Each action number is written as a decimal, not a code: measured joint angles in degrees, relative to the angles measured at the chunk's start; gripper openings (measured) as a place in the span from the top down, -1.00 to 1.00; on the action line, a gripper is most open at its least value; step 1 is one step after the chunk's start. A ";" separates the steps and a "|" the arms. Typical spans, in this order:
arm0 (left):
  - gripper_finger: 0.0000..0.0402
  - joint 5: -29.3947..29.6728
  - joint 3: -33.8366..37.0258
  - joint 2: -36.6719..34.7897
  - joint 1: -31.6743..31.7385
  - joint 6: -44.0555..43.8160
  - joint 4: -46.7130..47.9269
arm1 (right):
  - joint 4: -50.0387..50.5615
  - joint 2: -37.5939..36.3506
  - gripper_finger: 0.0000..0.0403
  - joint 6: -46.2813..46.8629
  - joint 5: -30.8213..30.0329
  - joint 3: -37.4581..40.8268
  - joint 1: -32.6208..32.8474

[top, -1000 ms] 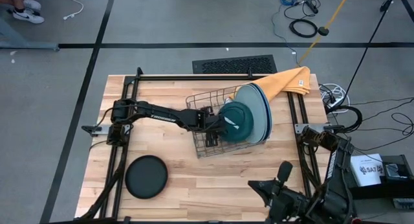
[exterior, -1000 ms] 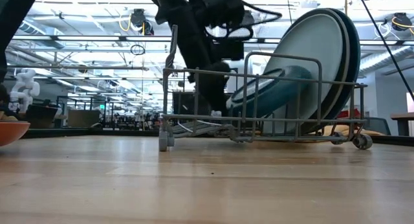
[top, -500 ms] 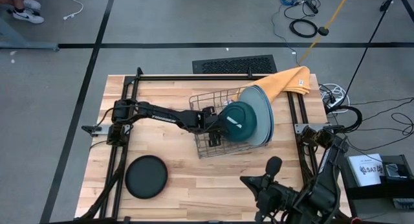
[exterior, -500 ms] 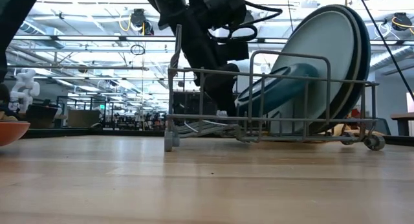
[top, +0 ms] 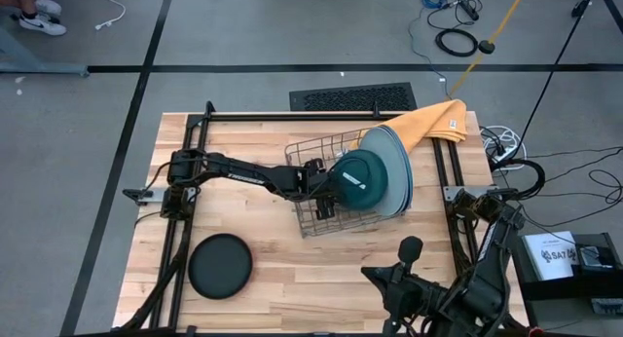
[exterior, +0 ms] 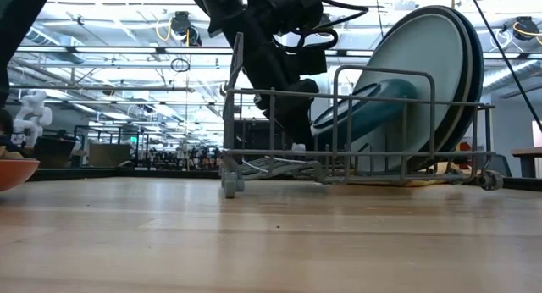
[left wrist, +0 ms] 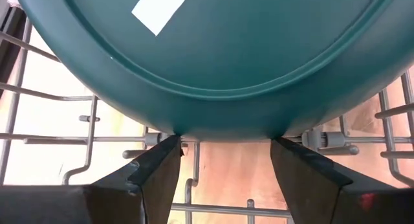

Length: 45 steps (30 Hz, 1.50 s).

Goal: Sort dishes
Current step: Put the dark green plate into the green dish rack

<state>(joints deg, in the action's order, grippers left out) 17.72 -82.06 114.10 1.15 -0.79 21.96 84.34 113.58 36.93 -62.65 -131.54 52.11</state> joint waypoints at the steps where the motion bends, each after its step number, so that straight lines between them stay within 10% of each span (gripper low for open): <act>1: -0.19 0.00 0.00 -0.04 -0.02 -0.01 0.00 | -0.01 0.04 0.92 0.53 0.04 0.38 -0.09; 16: -0.19 3.83 -0.17 -4.37 -2.11 -0.27 1.37 | -1.46 0.06 0.06 11.89 -0.57 6.01 -2.86; 36: -0.19 16.05 -0.09 -26.88 -13.15 -1.84 4.25 | -2.24 0.07 0.13 58.00 -7.82 29.27 -4.01; 45: -0.19 33.51 -0.09 -34.41 -29.03 -1.96 6.39 | 1.43 -0.02 0.13 75.90 -4.05 34.04 -7.38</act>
<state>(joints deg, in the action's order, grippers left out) 51.23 -82.15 79.69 -27.88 -2.75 28.35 85.77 113.56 112.83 -66.70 -97.49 44.73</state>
